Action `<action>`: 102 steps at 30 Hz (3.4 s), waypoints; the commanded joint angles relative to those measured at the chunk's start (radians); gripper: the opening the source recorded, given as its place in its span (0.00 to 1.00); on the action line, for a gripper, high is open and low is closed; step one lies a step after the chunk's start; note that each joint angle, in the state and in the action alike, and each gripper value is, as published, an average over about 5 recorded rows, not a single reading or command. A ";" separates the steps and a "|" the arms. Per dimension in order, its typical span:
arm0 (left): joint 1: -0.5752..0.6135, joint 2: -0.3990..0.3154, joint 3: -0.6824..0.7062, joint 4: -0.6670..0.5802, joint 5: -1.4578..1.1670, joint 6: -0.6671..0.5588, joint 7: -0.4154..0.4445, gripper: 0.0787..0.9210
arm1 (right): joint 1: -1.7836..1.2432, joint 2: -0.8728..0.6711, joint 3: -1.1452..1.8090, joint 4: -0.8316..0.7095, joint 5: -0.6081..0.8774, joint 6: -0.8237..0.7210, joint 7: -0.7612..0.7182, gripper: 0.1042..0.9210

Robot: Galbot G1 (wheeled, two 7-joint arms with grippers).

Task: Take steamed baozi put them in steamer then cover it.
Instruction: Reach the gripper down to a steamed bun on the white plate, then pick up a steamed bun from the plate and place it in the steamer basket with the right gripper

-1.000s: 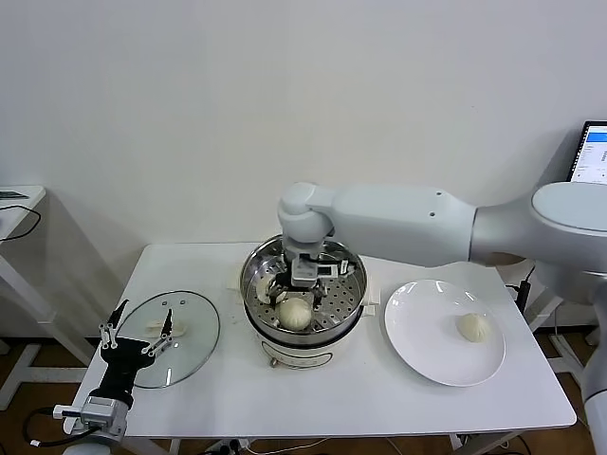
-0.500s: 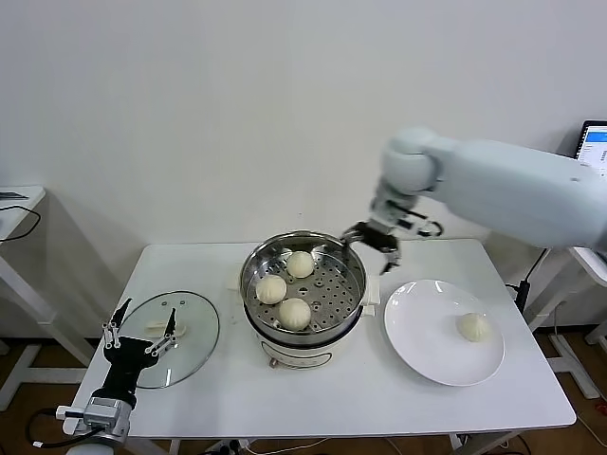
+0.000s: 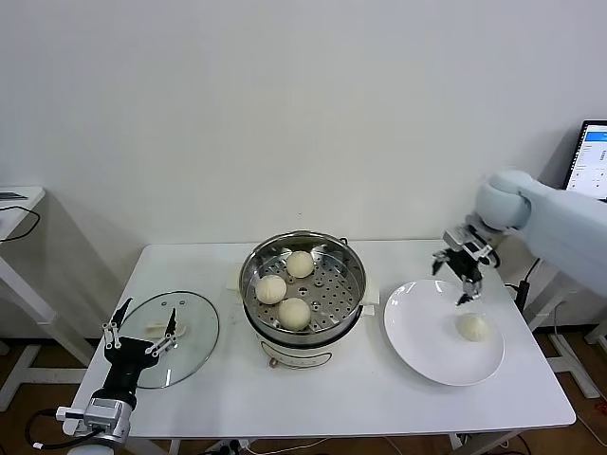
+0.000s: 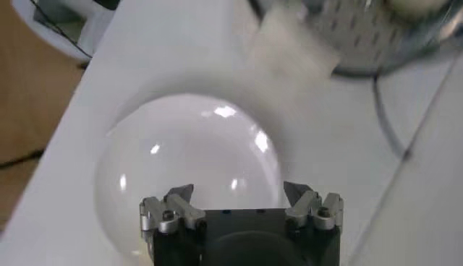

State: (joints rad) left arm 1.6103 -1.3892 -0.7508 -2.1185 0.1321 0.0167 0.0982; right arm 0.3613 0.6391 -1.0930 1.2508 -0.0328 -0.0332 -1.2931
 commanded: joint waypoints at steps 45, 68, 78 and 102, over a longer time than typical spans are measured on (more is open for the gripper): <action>-0.002 -0.006 0.014 0.003 0.013 0.005 -0.004 0.88 | -0.445 0.049 0.422 -0.227 -0.294 -0.050 0.075 0.68; -0.012 0.001 0.017 -0.011 0.008 0.003 -0.001 0.88 | 0.582 -0.028 -0.425 0.288 0.478 -0.374 0.049 0.67; -0.019 0.015 0.010 -0.017 -0.007 0.001 0.004 0.88 | 0.701 0.210 -0.517 0.384 0.710 -0.504 0.144 0.69; -0.037 0.019 -0.020 0.013 -0.022 0.007 0.008 0.88 | 0.289 0.564 -0.329 -0.010 0.518 -0.502 0.147 0.69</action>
State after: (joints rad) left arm 1.5752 -1.3716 -0.7675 -2.1141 0.1112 0.0231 0.1053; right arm 0.7694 1.0819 -1.4506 1.3852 0.5479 -0.5231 -1.1442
